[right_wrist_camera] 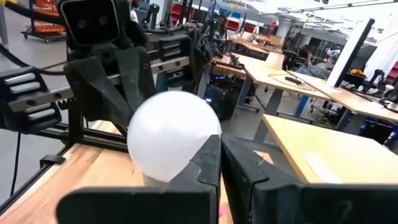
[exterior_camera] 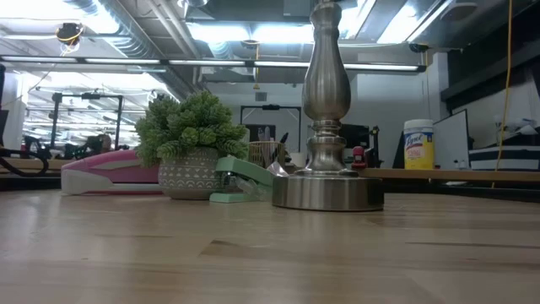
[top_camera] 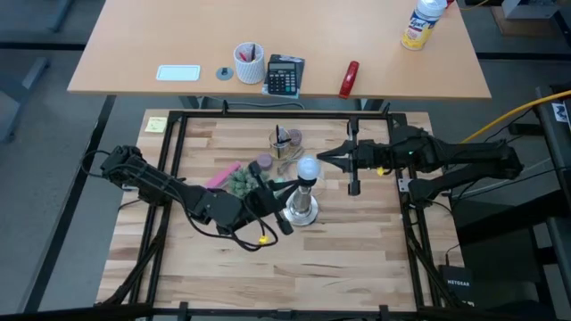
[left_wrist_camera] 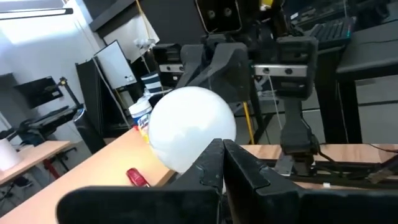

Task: Screw lightbulb
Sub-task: Insert the lightbulb into the lamp

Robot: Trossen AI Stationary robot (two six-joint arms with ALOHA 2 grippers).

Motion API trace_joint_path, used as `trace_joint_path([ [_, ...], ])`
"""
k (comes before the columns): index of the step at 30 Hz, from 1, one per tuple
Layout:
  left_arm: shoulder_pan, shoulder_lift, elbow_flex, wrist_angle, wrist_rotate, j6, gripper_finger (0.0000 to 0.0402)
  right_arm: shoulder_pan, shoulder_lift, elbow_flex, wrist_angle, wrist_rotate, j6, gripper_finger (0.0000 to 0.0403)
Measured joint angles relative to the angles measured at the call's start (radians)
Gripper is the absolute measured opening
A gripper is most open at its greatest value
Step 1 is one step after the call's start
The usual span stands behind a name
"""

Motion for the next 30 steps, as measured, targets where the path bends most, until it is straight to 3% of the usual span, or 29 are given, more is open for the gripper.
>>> trace_joint_path([
  [7, 0.016, 0.000, 0.000, -0.004, -0.001, -0.002, 0.0001, 0.000, 0.000, 0.000, -0.004, -0.036, 0.002, 0.0017],
  [24, 0.016, 0.000, 0.000, -0.002, -0.145, -0.004, 0.0001, 0.002, -0.002, 0.001, -0.033, -0.225, 0.078, 0.0017],
  [30, 0.017, 0.000, 0.000, -0.003, -0.153, -0.007, 0.0001, 0.002, 0.001, -0.001, -0.032, -0.275, 0.078, 0.0017],
])
